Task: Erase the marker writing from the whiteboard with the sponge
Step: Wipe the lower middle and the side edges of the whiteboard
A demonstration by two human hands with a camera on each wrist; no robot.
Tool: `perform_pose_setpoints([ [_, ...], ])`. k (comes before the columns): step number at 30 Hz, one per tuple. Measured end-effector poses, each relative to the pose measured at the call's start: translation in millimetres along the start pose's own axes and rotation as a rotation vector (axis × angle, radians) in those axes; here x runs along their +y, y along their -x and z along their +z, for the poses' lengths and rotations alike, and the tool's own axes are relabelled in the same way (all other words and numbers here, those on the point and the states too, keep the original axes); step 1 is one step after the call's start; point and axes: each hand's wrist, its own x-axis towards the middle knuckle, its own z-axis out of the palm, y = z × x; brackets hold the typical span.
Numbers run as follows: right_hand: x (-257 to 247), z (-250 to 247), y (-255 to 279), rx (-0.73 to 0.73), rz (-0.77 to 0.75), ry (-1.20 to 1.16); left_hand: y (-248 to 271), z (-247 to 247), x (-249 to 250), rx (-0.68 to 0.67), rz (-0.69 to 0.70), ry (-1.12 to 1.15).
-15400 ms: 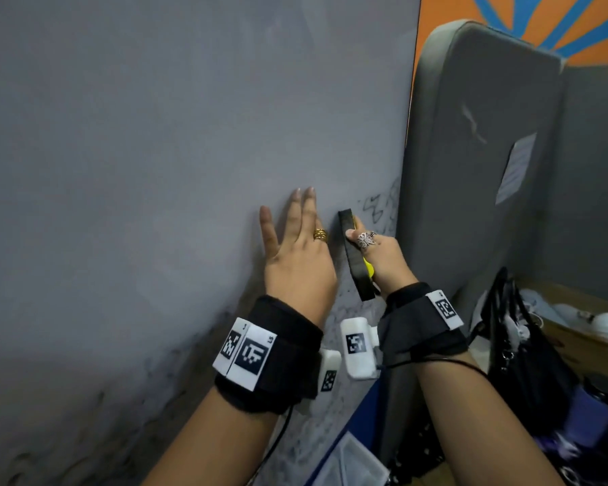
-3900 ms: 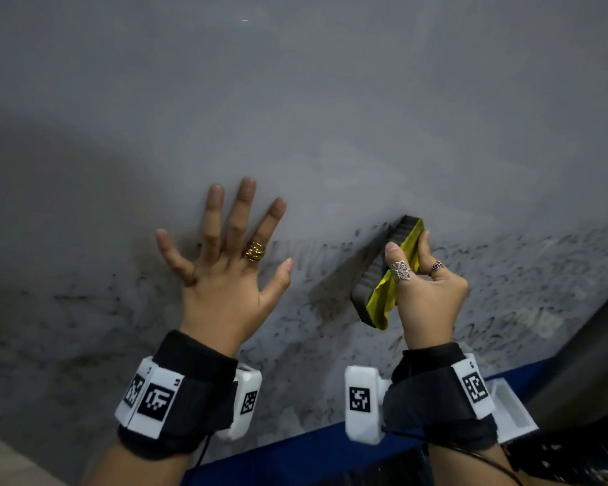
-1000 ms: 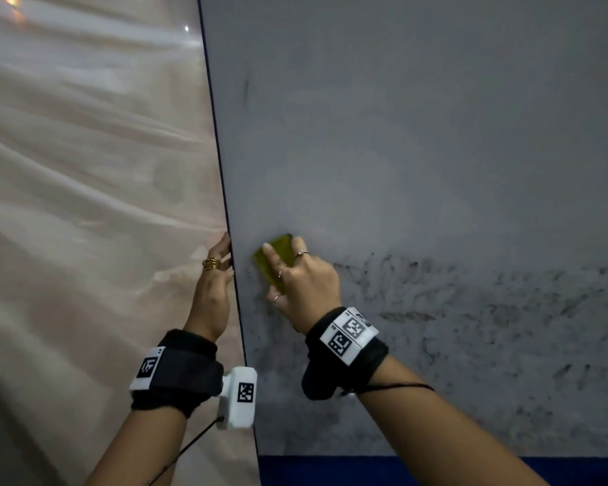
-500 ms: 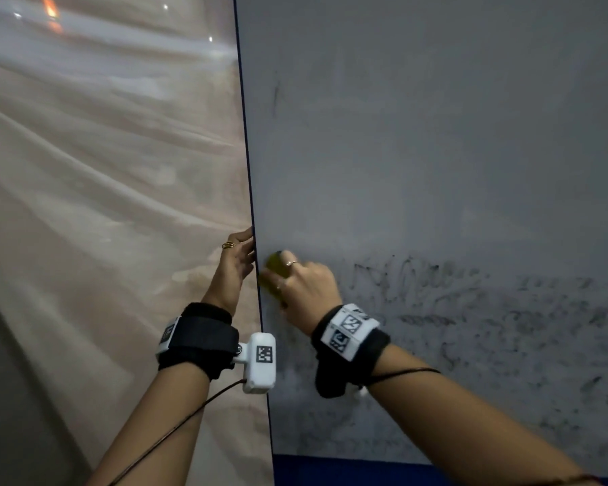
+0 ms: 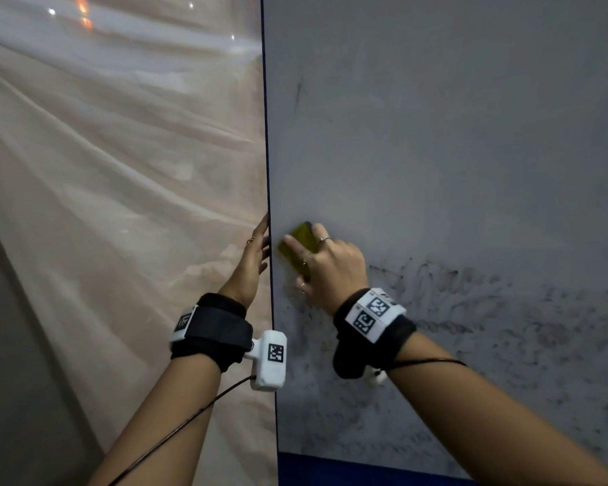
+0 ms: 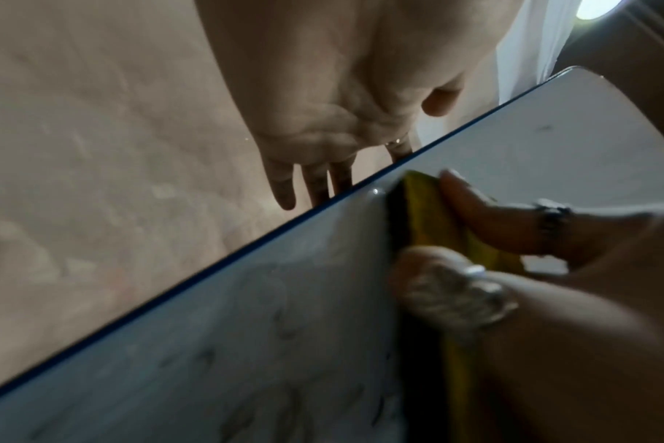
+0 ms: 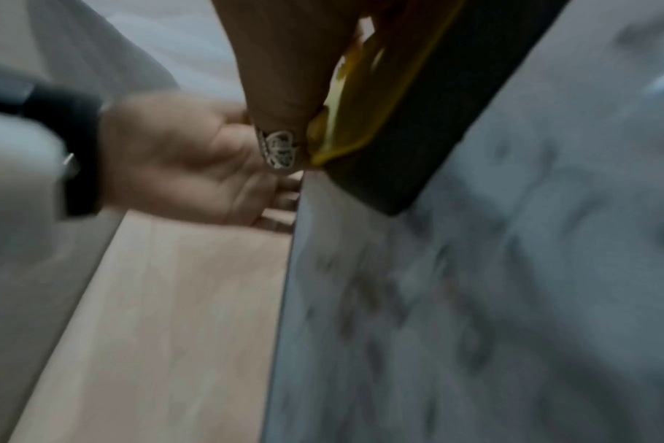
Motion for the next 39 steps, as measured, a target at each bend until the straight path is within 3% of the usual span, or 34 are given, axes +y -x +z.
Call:
perform_pose_setpoints([
  [4, -21.2, 26.8, 18.6, -0.078, -0.06, -0.013, -6.9, -1.5, -0.5, 0.007, -0.004, -0.027],
  [7, 14.1, 29.1, 47.2, -0.108, -0.058, -0.016, -16.7, 3.4, -3.3, 0.093, 0.019, -0.047],
  [12, 78.7, 1.0, 78.9, 0.002, 0.092, 0.019, -31.3, 19.3, -12.1, 0.268, -0.013, -0.218],
  [16, 47.8, 11.6, 58.0, -0.003, 0.046, -0.024, -37.0, 32.3, -16.7, 0.389, -0.07, -0.249],
  [21, 7.8, 19.2, 30.1, -0.015, -0.004, -0.036, -28.7, 20.5, -19.9, 0.278, -0.007, -0.225],
  [29, 85.8, -0.2, 92.6, 0.092, 0.107, -0.044, -29.7, 1.9, -18.0, 0.155, 0.02, -0.249],
  [39, -18.4, 19.4, 6.2, 0.057, -0.001, -0.133, -27.0, -6.8, -6.2, 0.104, -0.024, -0.292],
])
